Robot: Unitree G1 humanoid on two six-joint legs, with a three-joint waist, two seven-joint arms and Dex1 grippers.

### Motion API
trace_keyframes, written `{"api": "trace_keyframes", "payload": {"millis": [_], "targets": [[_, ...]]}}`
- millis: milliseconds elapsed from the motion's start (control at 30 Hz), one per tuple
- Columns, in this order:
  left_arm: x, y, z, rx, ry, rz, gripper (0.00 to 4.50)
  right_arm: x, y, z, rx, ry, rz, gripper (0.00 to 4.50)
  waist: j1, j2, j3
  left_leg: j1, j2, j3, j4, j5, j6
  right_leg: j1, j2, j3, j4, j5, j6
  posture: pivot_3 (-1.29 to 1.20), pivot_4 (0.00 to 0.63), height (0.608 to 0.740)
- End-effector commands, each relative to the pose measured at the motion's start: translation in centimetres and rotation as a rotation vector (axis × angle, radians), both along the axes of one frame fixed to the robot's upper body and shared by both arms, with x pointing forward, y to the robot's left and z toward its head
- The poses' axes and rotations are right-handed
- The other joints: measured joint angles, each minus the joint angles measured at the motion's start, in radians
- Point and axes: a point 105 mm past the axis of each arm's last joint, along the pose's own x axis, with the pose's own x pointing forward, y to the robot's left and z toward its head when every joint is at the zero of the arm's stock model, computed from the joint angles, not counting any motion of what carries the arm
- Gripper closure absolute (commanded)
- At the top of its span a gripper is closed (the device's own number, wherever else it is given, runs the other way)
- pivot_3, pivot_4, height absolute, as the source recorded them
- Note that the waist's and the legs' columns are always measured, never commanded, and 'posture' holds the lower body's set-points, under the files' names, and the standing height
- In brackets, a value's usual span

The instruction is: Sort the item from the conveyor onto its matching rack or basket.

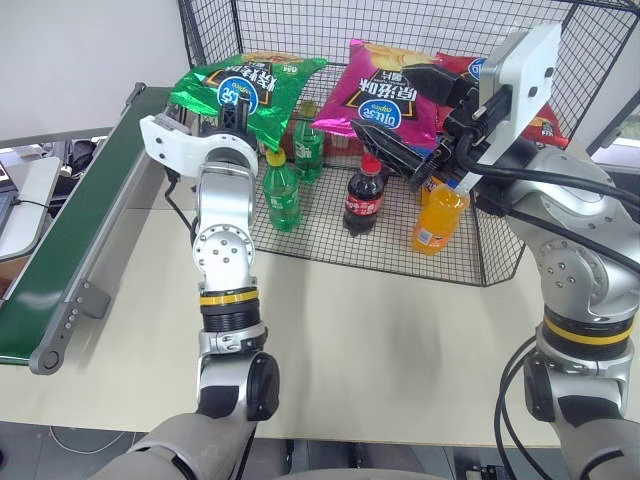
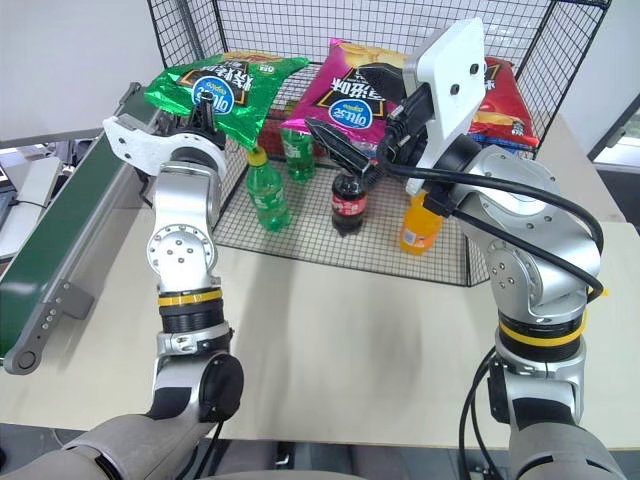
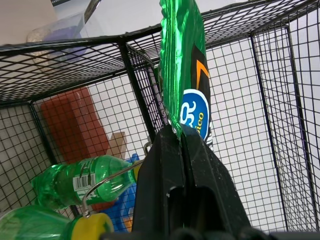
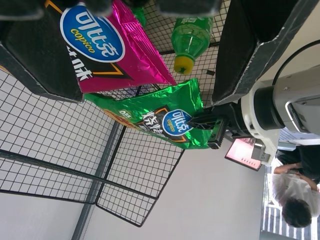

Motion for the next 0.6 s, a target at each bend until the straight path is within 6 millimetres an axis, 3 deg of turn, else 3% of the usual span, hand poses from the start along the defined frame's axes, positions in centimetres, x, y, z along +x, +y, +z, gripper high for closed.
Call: {"api": "trace_keyframes", "payload": {"millis": [33, 300, 600], "targets": [[-0.4, -3.9, 1.9, -0.076, -0.062, -0.106, 4.49, -0.7, -0.3, 1.1, 0.008, -0.055, -0.018, 0.0, 0.001, 0.0, 0.0, 0.0, 0.0, 0.0, 0.0, 0.0, 0.0, 0.0, 0.0, 0.0, 0.0, 0.0, 0.0, 0.0, 0.15, 0.74], [-0.6, -5.1, 1.8, -0.105, -0.062, -0.148, 4.49, -0.6, -0.4, 1.1, 0.006, -0.059, -0.021, 0.0, 0.003, 0.0, 0.0, 0.0, 0.0, 0.0, 0.0, 0.0, 0.0, 0.0, 0.0, 0.0, 0.0, 0.0, 0.0, 0.0, 0.15, 0.74], [-0.7, -6.0, 2.0, -0.123, -0.075, -0.199, 1.59, -0.5, -0.4, 1.1, 0.004, -0.059, -0.023, 0.0, 0.003, 0.0, 0.0, 0.0, 0.0, 0.0, 0.0, 0.0, 0.0, 0.0, 0.0, 0.0, 0.0, 0.0, 0.0, 0.0, 0.15, 0.74]]}}
